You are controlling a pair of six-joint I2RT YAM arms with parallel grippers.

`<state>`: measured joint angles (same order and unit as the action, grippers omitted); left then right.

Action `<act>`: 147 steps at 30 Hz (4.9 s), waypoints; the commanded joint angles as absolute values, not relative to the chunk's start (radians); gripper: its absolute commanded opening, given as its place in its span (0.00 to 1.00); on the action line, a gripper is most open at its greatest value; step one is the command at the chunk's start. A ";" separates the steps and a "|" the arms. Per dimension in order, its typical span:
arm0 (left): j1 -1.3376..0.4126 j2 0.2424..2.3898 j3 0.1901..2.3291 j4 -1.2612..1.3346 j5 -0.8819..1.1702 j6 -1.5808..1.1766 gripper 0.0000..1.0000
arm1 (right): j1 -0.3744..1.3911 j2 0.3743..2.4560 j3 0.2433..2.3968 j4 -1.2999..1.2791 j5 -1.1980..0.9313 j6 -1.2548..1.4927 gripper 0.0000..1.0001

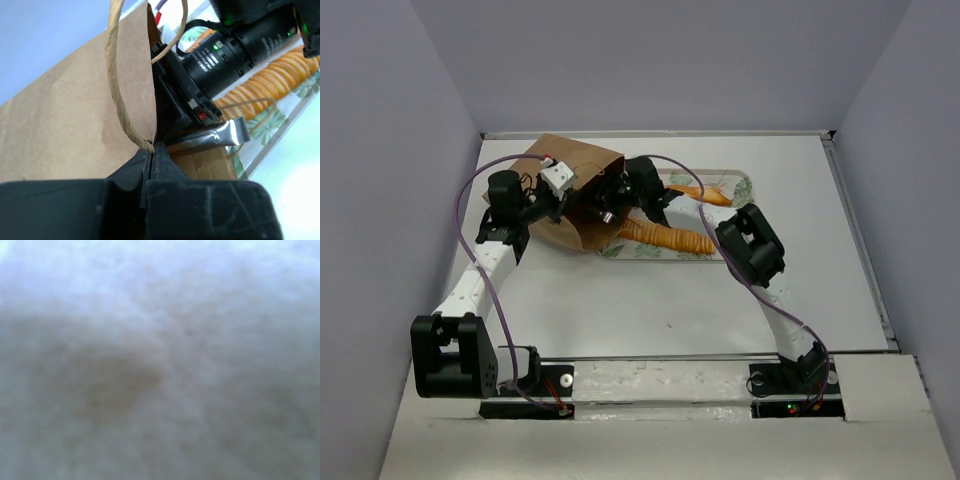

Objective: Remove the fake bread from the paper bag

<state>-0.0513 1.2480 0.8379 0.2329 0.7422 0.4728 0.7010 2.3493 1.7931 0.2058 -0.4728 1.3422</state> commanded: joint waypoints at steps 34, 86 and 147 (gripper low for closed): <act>-0.235 1.287 0.887 0.376 0.236 0.431 0.00 | 0.742 2.326 1.822 0.192 -0.479 1.328 0.56; -0.247 1.198 0.853 0.341 0.505 0.345 0.00 | 0.739 2.422 1.957 0.190 -0.393 1.339 0.34; 0.044 1.292 1.339 -0.051 0.256 -0.101 0.00 | 0.011 1.672 1.172 -0.307 0.290 0.227 0.01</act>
